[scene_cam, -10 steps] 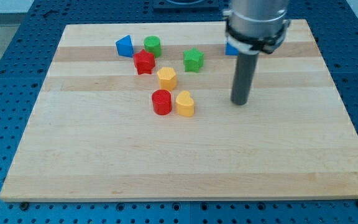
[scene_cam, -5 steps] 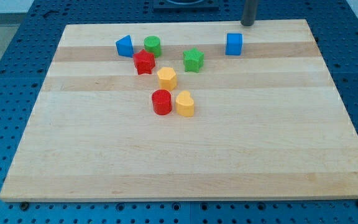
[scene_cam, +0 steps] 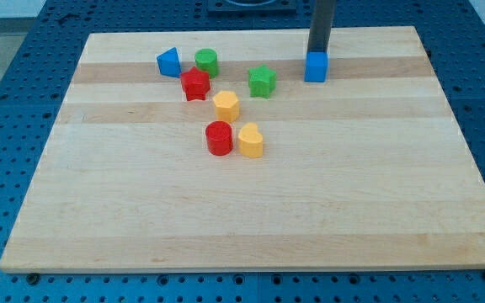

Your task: Move blue cube to the yellow heart

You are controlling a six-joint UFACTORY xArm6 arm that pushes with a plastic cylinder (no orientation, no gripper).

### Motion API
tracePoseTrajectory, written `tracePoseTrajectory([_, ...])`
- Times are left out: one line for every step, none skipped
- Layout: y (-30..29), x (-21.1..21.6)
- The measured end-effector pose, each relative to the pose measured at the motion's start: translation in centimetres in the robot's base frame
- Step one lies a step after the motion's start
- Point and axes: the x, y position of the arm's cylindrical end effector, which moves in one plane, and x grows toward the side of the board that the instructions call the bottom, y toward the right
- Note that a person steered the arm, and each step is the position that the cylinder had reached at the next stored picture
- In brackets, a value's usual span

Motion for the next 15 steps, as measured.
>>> tracePoseTrajectory([0.2,1.0])
tracePoseTrajectory([0.6,2.8])
tracePoseTrajectory([0.6,4.0])
tracePoseTrajectory([0.6,5.7])
tracePoseTrajectory([0.6,7.6])
tracePoseTrajectory([0.4,8.8])
tracePoseTrajectory([0.4,10.5])
tracePoseTrajectory([0.4,12.2])
tracePoseTrajectory([0.4,14.0])
tracePoseTrajectory([0.4,15.9])
tracePoseTrajectory([0.4,17.6])
tracePoseTrajectory([1.7,18.0])
tracePoseTrajectory([4.6,16.9])
tracePoseTrajectory([3.8,13.7])
tracePoseTrajectory([2.2,12.1])
